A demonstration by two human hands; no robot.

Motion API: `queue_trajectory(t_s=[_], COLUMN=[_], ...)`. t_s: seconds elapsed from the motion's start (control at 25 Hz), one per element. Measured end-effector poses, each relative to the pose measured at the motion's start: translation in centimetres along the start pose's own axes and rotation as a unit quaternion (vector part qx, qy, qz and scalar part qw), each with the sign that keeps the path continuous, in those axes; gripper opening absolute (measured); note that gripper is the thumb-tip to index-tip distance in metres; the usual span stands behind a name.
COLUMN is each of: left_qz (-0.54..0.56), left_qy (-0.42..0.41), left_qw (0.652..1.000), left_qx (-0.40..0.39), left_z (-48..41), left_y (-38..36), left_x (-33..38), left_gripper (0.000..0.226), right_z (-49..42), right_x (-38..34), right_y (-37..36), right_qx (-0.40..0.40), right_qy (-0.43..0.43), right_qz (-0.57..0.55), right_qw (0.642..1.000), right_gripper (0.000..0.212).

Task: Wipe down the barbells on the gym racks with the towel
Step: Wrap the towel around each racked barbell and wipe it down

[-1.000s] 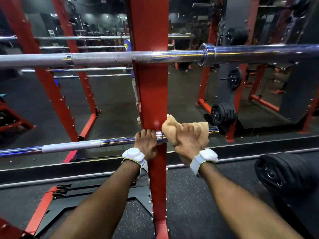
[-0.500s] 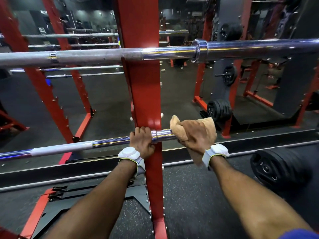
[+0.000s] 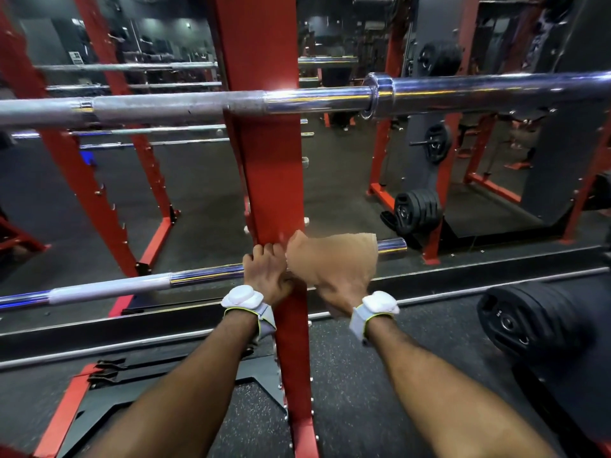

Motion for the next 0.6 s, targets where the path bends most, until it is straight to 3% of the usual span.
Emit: queue_trajectory(t_s=[0.08, 0.2, 0.28, 0.36, 0.48, 0.6], left_qz=[-0.002, 0.01, 0.006, -0.004, 0.015, 0.012], left_qy=[-0.005, 0.005, 0.012, 0.009, 0.011, -0.009], left_qw=[1.0, 1.0, 1.0, 1.0, 0.998, 0.996], left_qx=[-0.002, 0.012, 0.013, 0.018, 0.057, 0.085], left_z=[0.0, 0.3, 0.4, 0.3, 0.2, 0.3], left_y=[0.4, 0.8, 0.5, 0.3, 0.5, 0.6], left_x=[0.3, 0.3, 0.0, 0.0, -0.2, 0.1], left_gripper=[0.059, 0.057, 0.057, 0.057, 0.052, 0.051], right_z=[0.4, 0.6, 0.4, 0.3, 0.1, 0.0], right_x=[3.9, 7.2, 6.0, 2.8, -1.3, 1.3], right_y=[0.8, 0.6, -0.4, -1.0, -1.1, -0.7], right_qx=[0.008, 0.015, 0.012, 0.01, -0.018, 0.0], right_qy=[0.02, -0.039, -0.117, -0.137, -0.067, 0.047], right_qz=[-0.028, -0.048, -0.017, -0.006, 0.001, 0.032], right_qw=[0.999, 0.998, 0.993, 0.99, 0.998, 0.998], right_gripper=[0.094, 0.084, 0.085, 0.089, 0.092, 0.101])
Point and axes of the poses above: each hand's wrist, its own z-axis away from the middle knuckle, its own y-axis out of the back of the hand, x = y × z, the point moved 9 cm from there along -z, towards the middle knuckle, and after that the axes turned 11 degrees about -y, right-handed, at the moved point
